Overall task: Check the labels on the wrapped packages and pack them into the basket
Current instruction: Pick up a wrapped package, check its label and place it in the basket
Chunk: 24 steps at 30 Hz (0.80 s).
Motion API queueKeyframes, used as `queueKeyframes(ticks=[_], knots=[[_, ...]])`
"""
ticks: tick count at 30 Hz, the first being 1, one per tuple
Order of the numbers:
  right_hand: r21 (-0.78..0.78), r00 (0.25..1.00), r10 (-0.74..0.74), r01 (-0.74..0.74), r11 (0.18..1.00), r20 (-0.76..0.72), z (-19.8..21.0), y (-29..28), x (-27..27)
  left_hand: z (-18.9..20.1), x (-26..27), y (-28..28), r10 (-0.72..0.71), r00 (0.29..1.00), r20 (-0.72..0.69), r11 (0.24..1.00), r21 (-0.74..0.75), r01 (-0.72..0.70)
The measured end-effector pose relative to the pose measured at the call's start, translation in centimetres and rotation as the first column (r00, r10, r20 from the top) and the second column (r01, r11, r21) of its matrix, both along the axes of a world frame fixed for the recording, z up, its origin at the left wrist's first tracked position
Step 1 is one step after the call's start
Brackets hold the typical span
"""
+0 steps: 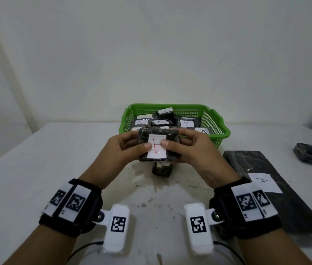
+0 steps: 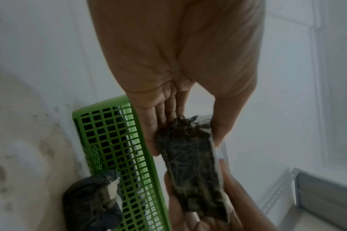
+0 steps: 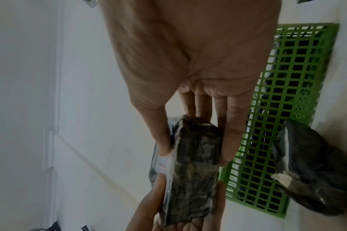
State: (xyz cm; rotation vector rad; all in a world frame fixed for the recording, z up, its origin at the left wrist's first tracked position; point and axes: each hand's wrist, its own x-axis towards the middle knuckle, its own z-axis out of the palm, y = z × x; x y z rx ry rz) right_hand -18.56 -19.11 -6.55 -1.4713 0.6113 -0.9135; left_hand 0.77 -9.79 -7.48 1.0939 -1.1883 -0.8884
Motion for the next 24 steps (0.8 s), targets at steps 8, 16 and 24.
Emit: queueKeyframes(ticks=[8,16,24], knots=[[-0.052,0.999,0.026,-0.028,0.998,-0.037,-0.4,-0.5,-0.1,0.1,0.0,0.4,0.112,0.983,0.149,0.989,-0.116,-0.095],[0.084,0.996,0.090,-0.089,0.993,-0.013,-0.1,-0.7,-0.7,-0.3,-0.4,0.5,0.047,0.974,0.223,0.990,-0.138,-0.016],[0.003,0.999,0.046,-0.046,0.999,-0.019,-0.4,-1.0,-0.5,-0.5,-1.7,0.0,0.052,0.998,-0.021,0.999,-0.013,-0.052]])
